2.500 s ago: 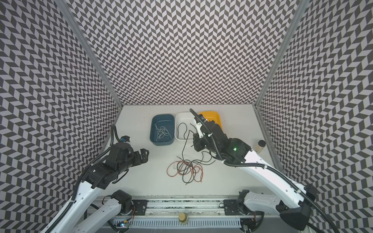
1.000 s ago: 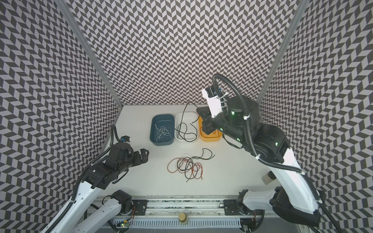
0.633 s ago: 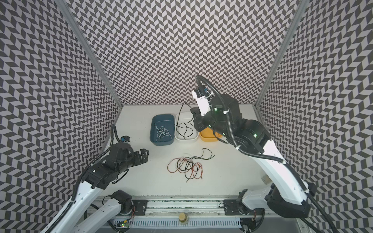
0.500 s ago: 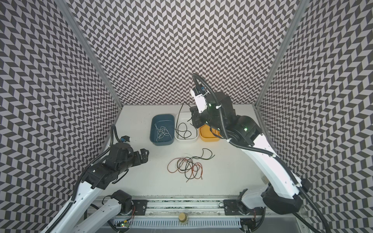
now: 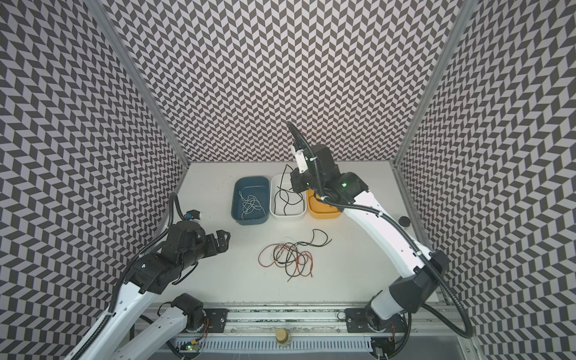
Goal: Untangle the cables
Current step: 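Lower the black wire into the white bin with the right gripper, then open the right gripper and raise it out of the white bin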
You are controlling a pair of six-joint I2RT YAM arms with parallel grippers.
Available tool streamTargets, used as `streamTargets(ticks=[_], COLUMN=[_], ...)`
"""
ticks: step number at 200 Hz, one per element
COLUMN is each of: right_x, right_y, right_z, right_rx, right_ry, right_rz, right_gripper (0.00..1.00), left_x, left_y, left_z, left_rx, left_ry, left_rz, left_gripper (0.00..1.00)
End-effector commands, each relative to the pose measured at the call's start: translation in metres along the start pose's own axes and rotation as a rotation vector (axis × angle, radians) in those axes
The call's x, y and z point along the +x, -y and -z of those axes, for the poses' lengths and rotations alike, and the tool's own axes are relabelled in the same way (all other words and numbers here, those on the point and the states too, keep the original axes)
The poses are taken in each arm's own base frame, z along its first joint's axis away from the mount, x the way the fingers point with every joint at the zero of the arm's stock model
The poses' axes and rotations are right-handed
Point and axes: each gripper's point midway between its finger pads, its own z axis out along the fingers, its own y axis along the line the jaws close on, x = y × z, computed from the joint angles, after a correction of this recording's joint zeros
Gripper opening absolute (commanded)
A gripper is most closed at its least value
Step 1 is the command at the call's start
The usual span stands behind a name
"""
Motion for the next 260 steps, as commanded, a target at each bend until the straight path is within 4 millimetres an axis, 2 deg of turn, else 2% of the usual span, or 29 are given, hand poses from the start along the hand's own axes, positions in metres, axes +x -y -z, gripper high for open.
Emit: streamTargets(ticks=[1, 26, 70, 156, 179, 215, 231, 260], right_x=[-0.012, 0.006, 0.046, 0.142, 0.162, 0.178, 0.177, 0.17], right_y=[0.004, 0.016, 0.024, 0.048, 0.054, 0.057, 0.059, 0.059], right_z=[-0.017, -0.044, -0.091, -0.166, -0.178, -0.183, -0.182, -0.176], right_rx=[0.012, 0.056, 0.086, 0.178, 0.195, 0.206, 0.21, 0.209], right_ry=[0.073, 0.026, -0.075, -0.288, -0.34, -0.401, -0.402, -0.396], right_rz=[0.01, 0.004, -0.003, -0.01, -0.008, 0.001, 0.003, -0.002], right_gripper=[0.0, 0.0, 0.0, 0.0, 0.0, 0.0, 0.0, 0.12], left_x=[-0.006, -0.006, -0.006, -0.005, -0.005, -0.005, -0.005, -0.005], left_y=[0.002, 0.002, 0.003, 0.004, 0.004, 0.004, 0.004, 0.004], left_z=[0.003, 0.003, 0.004, 0.003, 0.002, 0.001, 0.001, 0.001], left_rx=[0.01, 0.013, 0.018, 0.025, 0.025, 0.027, 0.027, 0.027], left_ry=[0.027, 0.027, 0.028, 0.023, 0.017, 0.013, 0.014, 0.012], left_rz=[-0.002, -0.001, -0.003, -0.006, -0.005, -0.003, 0.0, -0.002], left_gripper=[1.0, 1.0, 1.0, 1.0, 1.0, 1.0, 1.0, 1.0])
